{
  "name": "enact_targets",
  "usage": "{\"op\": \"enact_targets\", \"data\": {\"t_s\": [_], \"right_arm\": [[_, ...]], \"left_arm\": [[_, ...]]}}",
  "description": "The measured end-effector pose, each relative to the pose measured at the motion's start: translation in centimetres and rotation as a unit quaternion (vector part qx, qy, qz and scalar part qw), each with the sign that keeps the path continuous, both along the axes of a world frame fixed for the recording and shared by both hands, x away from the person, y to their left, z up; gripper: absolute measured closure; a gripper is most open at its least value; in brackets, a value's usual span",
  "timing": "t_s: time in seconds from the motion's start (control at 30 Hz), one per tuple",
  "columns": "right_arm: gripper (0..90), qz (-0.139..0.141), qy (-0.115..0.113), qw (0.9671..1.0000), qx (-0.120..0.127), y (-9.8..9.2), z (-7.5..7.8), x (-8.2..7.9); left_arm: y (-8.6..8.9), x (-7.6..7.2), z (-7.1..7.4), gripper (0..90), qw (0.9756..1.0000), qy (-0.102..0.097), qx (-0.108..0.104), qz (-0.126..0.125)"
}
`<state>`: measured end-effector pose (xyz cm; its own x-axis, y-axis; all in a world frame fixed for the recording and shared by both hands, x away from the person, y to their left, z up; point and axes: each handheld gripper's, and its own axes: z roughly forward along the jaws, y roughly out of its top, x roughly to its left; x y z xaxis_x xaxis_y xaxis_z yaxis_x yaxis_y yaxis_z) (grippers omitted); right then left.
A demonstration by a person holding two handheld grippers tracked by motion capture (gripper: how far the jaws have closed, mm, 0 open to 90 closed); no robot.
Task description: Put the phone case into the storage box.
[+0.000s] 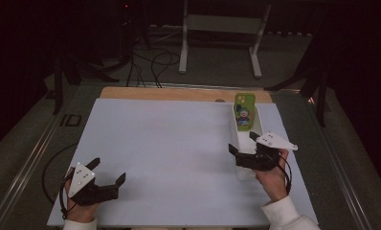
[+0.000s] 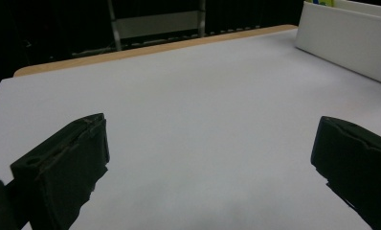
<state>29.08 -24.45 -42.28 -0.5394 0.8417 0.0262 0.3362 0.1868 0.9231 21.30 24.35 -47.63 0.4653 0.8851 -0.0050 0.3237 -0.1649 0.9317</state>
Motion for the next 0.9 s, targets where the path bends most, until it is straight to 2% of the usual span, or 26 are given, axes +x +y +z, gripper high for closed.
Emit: {"op": "enact_targets", "data": {"t_s": [0.4,0.7,0.9], "right_arm": [[9.1,0.002,-0.015,0.9996,0.022,-1.1,-1.6,-2.2],[9.1,0.017,-0.045,0.9983,0.033,-1.4,-3.4,-3.9],[9.1,0.023,-0.054,0.9975,0.040,-1.5,-4.2,-4.8]], "left_arm": [[0.1,0.0,0.2,0.0,1.0000,-0.005,-0.004,0.000],[0.0,-0.1,0.1,0.0,1.0000,-0.008,-0.004,-0.003],[0.0,0.0,0.2,0.0,0.9999,-0.012,-0.002,-0.005]]}}
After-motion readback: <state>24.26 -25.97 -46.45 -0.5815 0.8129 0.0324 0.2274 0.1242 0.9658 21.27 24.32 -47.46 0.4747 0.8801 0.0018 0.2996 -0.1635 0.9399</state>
